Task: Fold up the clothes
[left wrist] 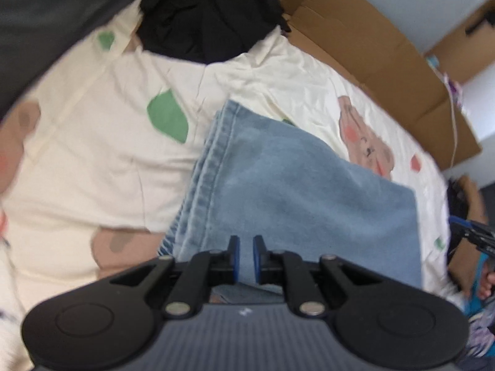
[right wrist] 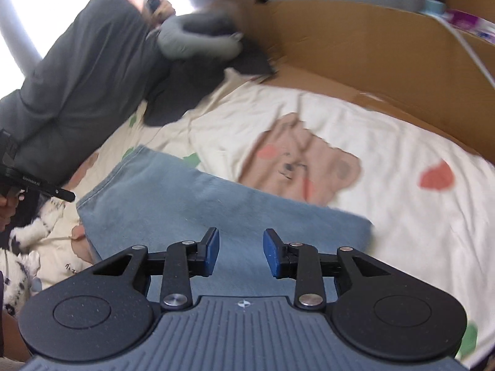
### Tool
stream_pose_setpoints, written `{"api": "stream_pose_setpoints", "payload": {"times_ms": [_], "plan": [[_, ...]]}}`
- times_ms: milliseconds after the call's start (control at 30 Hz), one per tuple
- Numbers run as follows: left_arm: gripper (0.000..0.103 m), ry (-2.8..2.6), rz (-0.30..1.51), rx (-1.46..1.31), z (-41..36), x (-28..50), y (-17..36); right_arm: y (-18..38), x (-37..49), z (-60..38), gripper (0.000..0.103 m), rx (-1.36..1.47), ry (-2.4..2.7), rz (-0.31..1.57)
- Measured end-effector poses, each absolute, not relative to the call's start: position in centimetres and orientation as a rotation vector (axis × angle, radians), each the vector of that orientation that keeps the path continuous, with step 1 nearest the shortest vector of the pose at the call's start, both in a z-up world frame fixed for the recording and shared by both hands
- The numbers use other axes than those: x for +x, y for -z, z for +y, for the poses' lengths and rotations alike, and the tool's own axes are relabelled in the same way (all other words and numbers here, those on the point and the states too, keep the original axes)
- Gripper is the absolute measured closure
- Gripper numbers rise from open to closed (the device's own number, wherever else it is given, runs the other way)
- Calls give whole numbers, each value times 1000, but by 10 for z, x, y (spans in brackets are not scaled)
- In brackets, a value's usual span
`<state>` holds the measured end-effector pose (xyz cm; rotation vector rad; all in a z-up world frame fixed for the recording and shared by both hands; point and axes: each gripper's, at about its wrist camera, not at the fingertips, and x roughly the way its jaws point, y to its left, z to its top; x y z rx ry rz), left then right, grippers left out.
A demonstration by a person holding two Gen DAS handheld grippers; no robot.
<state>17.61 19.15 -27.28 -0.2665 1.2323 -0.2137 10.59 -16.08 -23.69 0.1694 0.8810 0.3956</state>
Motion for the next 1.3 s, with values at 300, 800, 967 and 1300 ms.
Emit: {"api": "stream_pose_setpoints", "payload": {"times_ms": [300,800,967,1300], "plan": [[94,245,1312,-98,122,238,228,271,33,-176,65,233,-330,762],[92,389,1280,-40,-14,262,258,322,17,-175,76,315,-343,836],[92,411,1287,-56,-41,236,296,338,13,-172,78,316,-334,889],[95,365,1360,69,-67,208,368,354,6,-175,88,346,-291,945]]}}
